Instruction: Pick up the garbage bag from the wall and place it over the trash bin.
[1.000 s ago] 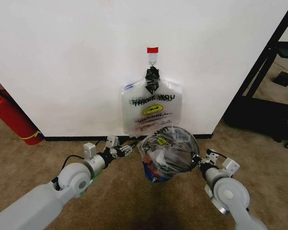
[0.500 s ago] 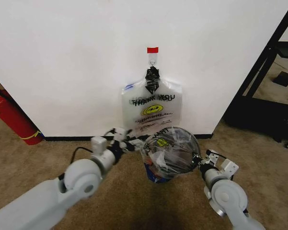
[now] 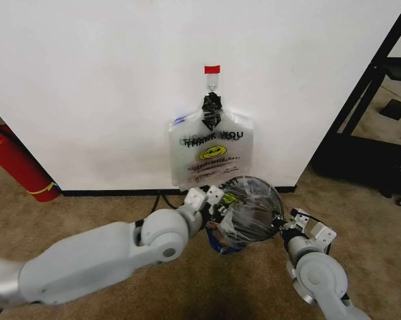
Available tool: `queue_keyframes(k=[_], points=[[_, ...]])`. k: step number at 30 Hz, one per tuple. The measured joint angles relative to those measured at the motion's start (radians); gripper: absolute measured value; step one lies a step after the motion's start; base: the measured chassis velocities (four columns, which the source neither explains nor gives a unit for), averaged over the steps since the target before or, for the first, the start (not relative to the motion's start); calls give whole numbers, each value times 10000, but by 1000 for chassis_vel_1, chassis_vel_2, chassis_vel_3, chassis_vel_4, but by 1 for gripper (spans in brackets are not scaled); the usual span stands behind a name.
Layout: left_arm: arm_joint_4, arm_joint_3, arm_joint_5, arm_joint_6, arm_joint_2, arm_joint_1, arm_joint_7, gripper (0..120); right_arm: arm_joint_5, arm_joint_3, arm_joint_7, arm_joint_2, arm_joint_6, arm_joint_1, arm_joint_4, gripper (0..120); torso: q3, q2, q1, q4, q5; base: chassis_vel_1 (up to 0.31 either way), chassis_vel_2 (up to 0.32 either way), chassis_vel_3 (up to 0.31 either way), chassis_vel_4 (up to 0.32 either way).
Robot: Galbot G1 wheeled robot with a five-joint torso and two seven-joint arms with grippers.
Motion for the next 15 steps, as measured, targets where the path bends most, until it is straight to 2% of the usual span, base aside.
queue_keyframes(k=[6,13,15], points=[[352,505,-231,129,-499,-513,-236,0,-5,6,-8,-50,1,6,-14,0,0,0,0,-1,1,0,0,0,0],[1130,1151,-1020,406,-1757,-1329,-920,0,-174,-37,-27,-23,7,-27,-17,0,0,0,0,-5,1,0,0,0,0],[1347,1271,-1120,470,-1940,-1420,-1057,0,-232,-48,-38,-23,13,-44,-11,0,0,0,0,-5,1,0,0,0,0]])
